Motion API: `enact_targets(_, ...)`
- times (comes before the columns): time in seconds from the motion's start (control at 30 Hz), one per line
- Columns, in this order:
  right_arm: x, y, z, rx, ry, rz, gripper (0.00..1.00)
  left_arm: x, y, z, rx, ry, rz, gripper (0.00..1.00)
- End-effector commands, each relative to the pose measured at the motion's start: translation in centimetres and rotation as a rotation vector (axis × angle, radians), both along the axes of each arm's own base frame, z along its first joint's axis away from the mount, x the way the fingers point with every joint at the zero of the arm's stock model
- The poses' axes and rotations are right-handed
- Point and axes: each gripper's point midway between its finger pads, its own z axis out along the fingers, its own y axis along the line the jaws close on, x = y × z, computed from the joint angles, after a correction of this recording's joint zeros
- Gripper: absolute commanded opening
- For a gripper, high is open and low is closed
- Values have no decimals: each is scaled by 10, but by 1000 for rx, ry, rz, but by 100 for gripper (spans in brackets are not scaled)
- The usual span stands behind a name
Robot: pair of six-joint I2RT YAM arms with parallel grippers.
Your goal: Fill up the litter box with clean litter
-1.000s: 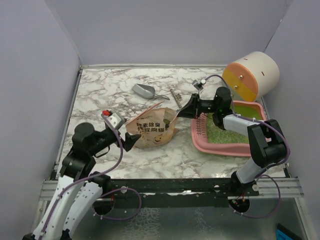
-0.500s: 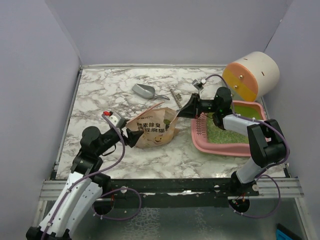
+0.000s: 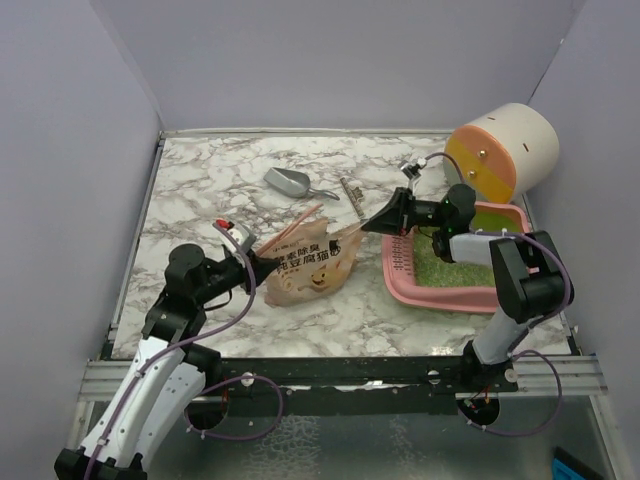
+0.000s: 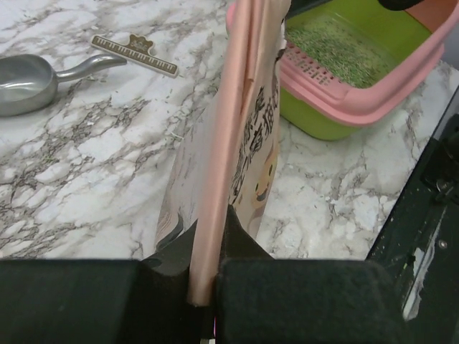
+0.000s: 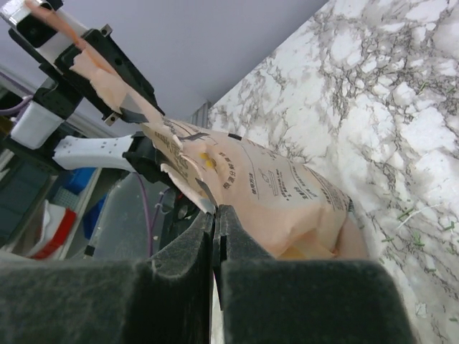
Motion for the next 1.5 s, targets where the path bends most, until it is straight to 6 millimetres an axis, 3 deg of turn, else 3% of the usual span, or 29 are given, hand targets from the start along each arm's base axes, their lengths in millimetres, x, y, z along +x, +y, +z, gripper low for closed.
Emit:
enact_targets(0.0,-3,-24,20,148,35,-10,1,-23,-4,22,10,2,-105,0)
enact_targets(0.2,1,-27,19,160,44,-10,1,-26,-18,18,-9,63,-203,0)
enact_targets(0.43,-3,-28,24,144,-4,10,1,-21,-19,10,-12,112,-221,0)
enact_targets(0.57,-7,-28,28,116,-69,25,1,-16,-10,15,-3,84,-140,0)
enact_targets(0.7,1,-26,30,59,-124,6,1,-5,13,23,9,21,40,0)
enact_targets(0.73,4,-25,30,37,-131,-3,3,-4,17,25,2,1,74,0)
enact_targets(0.83,13,-15,28,-43,-165,-36,36,-3,25,24,-8,-13,132,0)
enact_targets(0.93,7,-1,29,-82,-238,7,49,-3,25,24,-9,-12,136,0)
enact_targets(1.07,6,11,12,-102,-278,61,56,-1,25,19,6,8,131,0)
enact_targets(1.1,7,12,5,-107,-275,73,63,-1,25,18,8,9,132,0)
enact_targets(1.23,15,16,-17,-115,-285,100,65,-2,26,19,4,-3,135,0)
enact_targets(1.47,13,20,-18,-69,-365,166,67,-3,25,19,-3,-9,133,0)
